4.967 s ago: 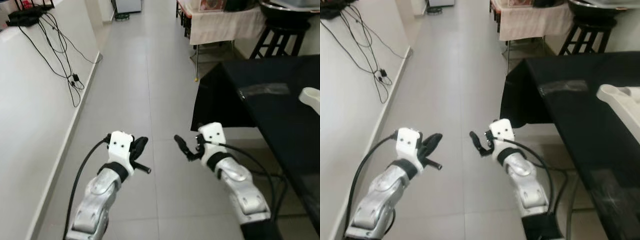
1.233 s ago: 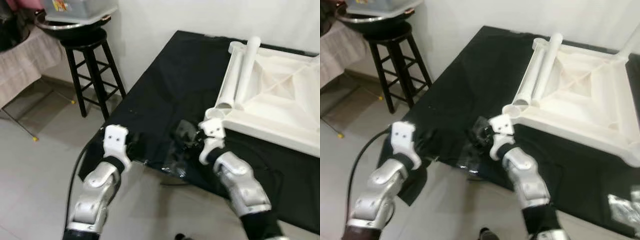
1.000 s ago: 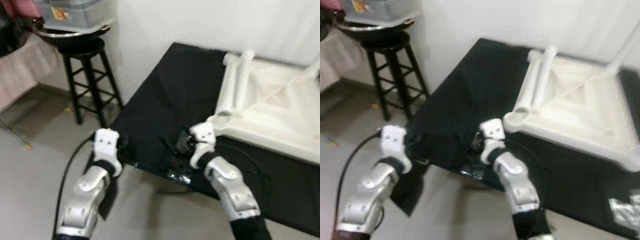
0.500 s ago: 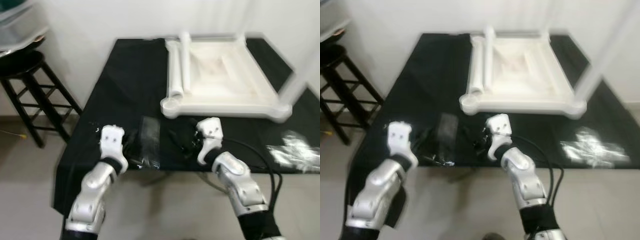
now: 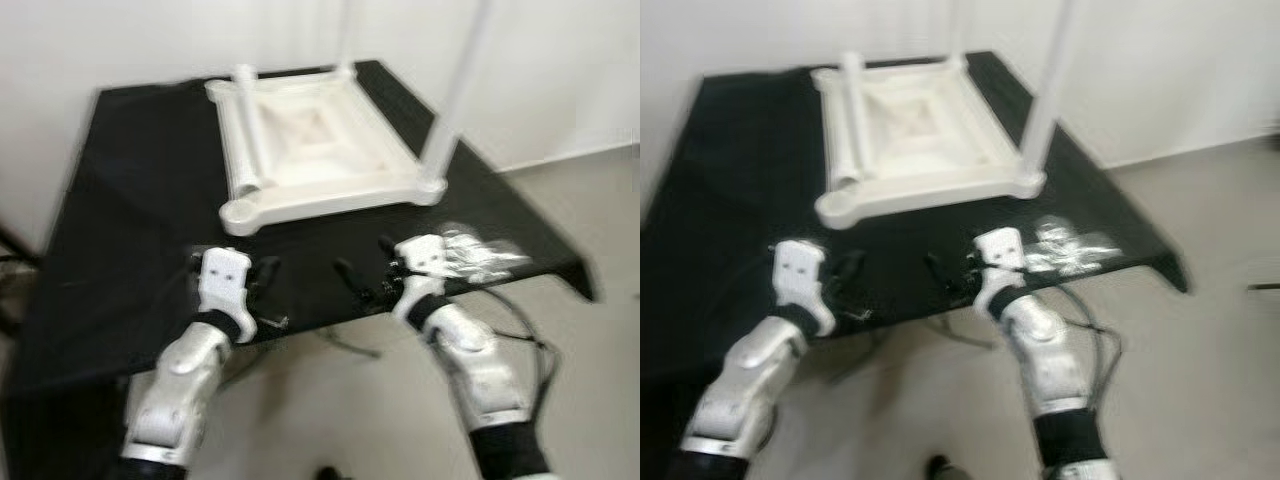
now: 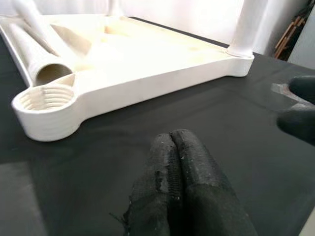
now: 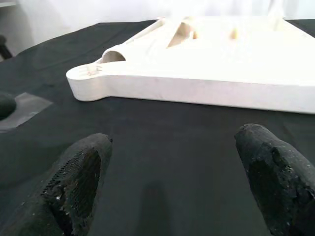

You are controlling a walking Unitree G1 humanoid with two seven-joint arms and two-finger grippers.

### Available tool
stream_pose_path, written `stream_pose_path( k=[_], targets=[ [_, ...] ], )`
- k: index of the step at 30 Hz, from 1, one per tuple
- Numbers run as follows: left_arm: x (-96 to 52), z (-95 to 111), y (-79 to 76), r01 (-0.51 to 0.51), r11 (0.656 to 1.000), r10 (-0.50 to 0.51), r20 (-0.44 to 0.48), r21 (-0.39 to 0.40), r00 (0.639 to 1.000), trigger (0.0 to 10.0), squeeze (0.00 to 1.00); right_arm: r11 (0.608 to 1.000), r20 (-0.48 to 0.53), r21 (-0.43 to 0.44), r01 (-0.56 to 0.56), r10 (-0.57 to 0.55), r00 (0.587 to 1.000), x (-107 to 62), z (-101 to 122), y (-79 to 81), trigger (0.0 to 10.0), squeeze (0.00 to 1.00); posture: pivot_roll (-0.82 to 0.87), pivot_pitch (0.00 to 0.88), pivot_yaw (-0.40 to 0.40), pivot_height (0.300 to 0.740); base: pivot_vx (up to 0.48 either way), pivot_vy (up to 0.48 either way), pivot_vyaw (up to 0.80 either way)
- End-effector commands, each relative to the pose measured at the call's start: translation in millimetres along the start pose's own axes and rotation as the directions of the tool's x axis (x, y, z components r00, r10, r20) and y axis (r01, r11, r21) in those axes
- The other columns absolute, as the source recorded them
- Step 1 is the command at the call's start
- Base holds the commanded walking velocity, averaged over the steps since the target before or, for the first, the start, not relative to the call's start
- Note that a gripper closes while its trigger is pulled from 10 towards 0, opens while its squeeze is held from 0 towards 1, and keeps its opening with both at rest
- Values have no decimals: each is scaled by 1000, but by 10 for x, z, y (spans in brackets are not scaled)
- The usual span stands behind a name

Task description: Building children table

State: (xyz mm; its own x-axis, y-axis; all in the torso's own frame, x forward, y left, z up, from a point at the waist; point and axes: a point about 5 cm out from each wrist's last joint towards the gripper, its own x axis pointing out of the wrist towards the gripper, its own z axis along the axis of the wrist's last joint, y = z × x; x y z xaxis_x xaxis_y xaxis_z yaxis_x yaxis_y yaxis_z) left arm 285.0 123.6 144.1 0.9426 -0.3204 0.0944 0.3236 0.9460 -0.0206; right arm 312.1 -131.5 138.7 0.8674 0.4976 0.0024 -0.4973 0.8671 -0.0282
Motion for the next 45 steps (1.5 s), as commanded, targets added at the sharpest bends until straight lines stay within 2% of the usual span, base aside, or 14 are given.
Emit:
stream_pose_path(
  k=[1,17,27,34,45],
  targets=[
    [-17,-32,16,-7,1000,8,-12,2,1000,10000,0,1000,4,3,-1,1,1000,-12,-21,6,10000,0,-46,109,9,740,0,0,-800],
    [-8,-56,30,-12,1000,12,-26,-8,1000,10000,0,1000,12,6,3,-3,1000,-15,-26,5,10000,0,-47,97,13,740,0,0,0],
    [-14,-64,32,6,999,-7,-19,-42,1000,10000,0,1000,14,-2,2,-2,1000,-15,-29,14,10000,0,-48,90,14,740,0,0,0],
    [-13,-45,34,13,999,-13,-11,-45,1000,10000,0,1000,12,-4,-4,4,1000,-4,-24,24,10000,0,-40,96,18,740,279,0,-571],
    [-5,-39,52,13,999,-14,-10,-40,1000,10000,0,1000,41,-9,-16,16,999,9,11,39,10000,0,-21,93,18,740,293,0,0]
  ],
)
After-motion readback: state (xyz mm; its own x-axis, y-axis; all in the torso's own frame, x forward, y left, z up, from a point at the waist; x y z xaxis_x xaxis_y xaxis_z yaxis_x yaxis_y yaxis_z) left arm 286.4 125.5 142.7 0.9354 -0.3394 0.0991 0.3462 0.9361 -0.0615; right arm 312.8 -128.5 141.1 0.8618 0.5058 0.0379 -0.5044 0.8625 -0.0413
